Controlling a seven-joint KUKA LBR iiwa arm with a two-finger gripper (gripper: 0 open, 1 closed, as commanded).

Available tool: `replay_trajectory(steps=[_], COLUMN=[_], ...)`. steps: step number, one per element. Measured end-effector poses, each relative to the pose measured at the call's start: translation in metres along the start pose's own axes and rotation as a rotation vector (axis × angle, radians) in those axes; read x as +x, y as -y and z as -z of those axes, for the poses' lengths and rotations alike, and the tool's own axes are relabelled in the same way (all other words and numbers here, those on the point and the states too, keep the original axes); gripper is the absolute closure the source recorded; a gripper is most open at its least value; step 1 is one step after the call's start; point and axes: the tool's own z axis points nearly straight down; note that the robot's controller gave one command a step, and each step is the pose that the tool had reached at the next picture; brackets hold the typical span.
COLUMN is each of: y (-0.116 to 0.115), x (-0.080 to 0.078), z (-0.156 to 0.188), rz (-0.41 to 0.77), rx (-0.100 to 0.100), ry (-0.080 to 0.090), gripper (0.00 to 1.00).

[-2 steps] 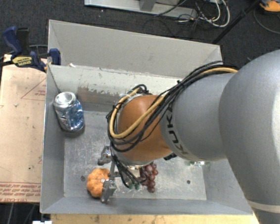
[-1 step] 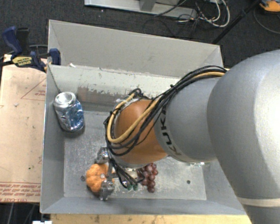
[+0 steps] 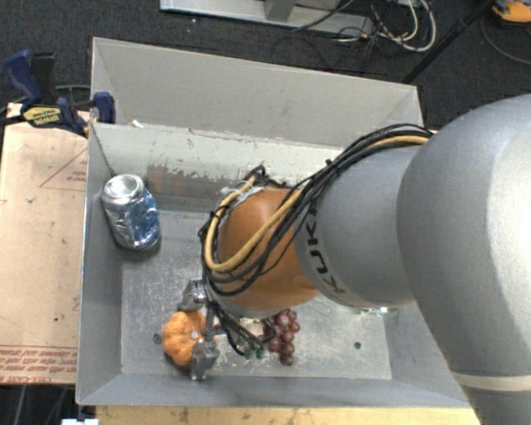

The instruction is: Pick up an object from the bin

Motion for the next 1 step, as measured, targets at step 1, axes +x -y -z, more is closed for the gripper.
replay_trajectory(steps=[1], y=[0.0002], x=[0.0], z=[0.0001], rz=[0.009], rx=[0.0], ry=[0.001], gripper=[1.0])
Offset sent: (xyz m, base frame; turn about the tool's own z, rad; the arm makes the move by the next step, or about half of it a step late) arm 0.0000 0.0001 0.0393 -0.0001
